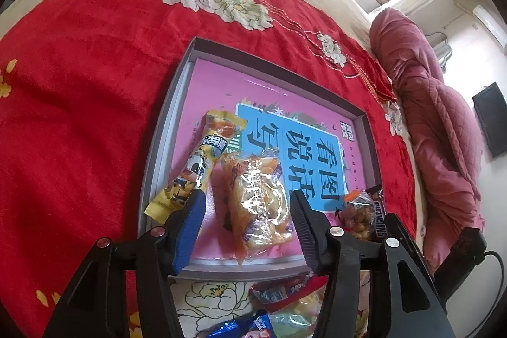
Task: Organize snacks
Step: 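Release the bread roll into the tray while the right tool drops the Snickers bar, then move both open tools back to the snack pile beside the tray, then grasp the red cow-print stick snack with the left tool while the right tool grasps the tan pastry packet, then lift the red stick snack and tan packet and carry both over the tray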
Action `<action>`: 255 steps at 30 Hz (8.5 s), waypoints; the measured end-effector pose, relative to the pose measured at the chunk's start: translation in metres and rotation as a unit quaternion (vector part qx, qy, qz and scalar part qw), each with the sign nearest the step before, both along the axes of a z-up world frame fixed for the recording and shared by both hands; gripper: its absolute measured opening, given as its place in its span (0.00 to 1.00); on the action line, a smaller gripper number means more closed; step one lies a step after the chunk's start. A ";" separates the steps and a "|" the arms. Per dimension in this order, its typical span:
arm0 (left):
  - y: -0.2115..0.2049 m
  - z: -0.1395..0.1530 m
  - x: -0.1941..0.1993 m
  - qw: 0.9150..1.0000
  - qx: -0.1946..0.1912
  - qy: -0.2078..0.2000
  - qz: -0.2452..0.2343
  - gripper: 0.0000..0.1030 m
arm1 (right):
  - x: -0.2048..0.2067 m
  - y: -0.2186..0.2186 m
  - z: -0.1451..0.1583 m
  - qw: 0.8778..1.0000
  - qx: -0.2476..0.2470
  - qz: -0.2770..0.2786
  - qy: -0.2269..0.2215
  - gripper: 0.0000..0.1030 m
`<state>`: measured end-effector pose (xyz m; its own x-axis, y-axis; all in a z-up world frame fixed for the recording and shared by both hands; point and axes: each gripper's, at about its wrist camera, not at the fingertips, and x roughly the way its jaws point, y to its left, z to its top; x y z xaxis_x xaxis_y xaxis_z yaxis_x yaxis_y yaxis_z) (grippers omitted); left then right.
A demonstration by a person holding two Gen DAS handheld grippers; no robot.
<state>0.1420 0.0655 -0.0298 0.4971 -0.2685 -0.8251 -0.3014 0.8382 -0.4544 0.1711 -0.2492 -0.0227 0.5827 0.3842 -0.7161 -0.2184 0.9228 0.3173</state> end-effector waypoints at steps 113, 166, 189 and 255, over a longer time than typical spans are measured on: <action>-0.071 -0.002 -0.071 0.983 0.083 0.002 -0.164 0.62 | -0.078 0.027 -0.018 0.990 0.079 0.017 0.118 0.57; -0.066 -0.013 -0.053 0.986 0.013 -0.037 -0.161 0.28 | -0.065 0.039 -0.012 0.993 0.067 0.076 0.068 0.28; -0.057 0.022 -0.064 0.987 0.033 -0.070 -0.140 0.28 | -0.072 0.034 0.018 0.993 0.075 0.091 0.004 0.28; -0.016 -0.001 -0.024 0.992 0.098 -0.035 -0.064 0.28 | -0.025 0.025 0.021 0.992 0.103 0.064 -0.030 0.28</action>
